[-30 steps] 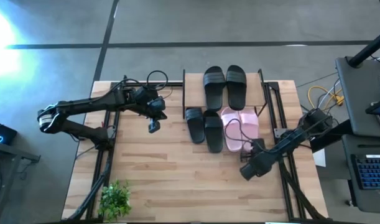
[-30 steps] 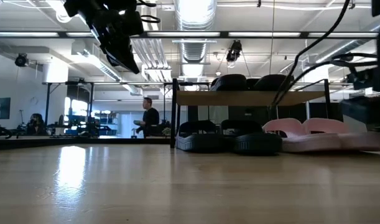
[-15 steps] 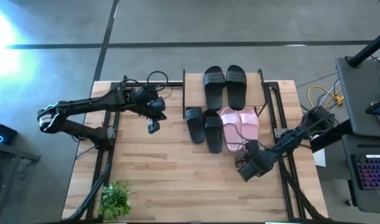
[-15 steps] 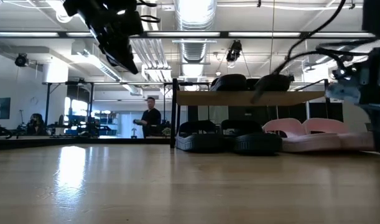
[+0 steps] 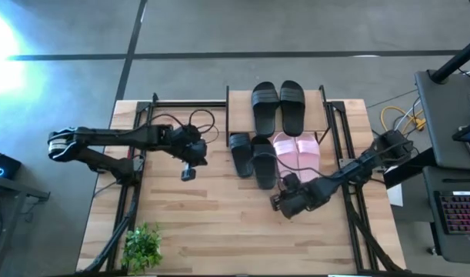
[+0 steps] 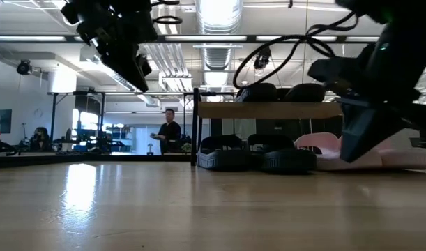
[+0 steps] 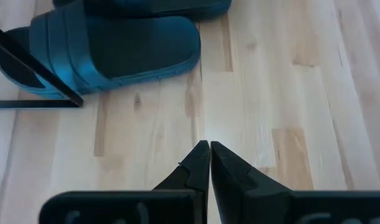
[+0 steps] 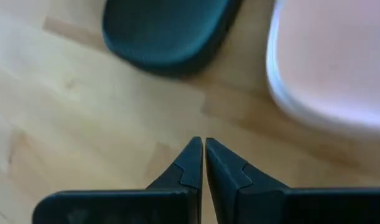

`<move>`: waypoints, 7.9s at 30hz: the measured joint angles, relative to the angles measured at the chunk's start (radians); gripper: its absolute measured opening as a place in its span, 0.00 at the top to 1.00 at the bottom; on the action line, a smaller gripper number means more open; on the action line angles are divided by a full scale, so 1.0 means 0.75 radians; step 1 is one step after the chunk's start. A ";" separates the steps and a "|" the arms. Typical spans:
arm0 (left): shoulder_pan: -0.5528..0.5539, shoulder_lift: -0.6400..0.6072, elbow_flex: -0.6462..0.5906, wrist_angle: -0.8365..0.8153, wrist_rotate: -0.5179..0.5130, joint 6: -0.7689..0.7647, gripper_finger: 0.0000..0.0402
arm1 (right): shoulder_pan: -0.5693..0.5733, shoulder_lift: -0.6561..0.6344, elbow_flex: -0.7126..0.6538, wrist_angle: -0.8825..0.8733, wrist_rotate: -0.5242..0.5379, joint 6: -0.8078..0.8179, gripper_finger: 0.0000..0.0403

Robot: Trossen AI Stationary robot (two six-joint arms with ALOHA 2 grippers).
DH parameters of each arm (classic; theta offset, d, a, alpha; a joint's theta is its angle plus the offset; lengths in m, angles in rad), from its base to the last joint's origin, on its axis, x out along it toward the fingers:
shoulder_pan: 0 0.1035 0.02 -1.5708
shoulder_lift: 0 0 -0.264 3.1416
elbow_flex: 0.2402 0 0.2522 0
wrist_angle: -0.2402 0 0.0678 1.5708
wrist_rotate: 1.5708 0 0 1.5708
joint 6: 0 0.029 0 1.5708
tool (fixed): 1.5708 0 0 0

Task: Pick and place slides into the shelf
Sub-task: Adjust the slides under the shelf

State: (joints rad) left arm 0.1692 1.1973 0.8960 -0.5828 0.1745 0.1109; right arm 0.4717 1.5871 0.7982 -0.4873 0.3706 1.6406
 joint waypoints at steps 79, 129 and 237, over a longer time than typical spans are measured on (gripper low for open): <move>-0.134 -0.006 -0.050 0.081 -0.071 -0.105 1.00 | -0.409 0.448 0.357 0.457 -0.040 -0.917 0.97; -0.132 -0.006 -0.071 0.069 -0.106 -0.103 1.00 | -0.652 0.279 0.343 0.094 -0.187 -0.976 0.97; -0.131 -0.007 -0.117 0.105 -0.139 -0.099 1.00 | -0.231 0.104 0.208 -0.324 -0.289 -0.173 0.97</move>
State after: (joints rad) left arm 0.0707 1.1923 0.8082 -0.5040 0.0699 0.0363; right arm 0.2983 1.6655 0.9544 -0.7305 0.1536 1.5108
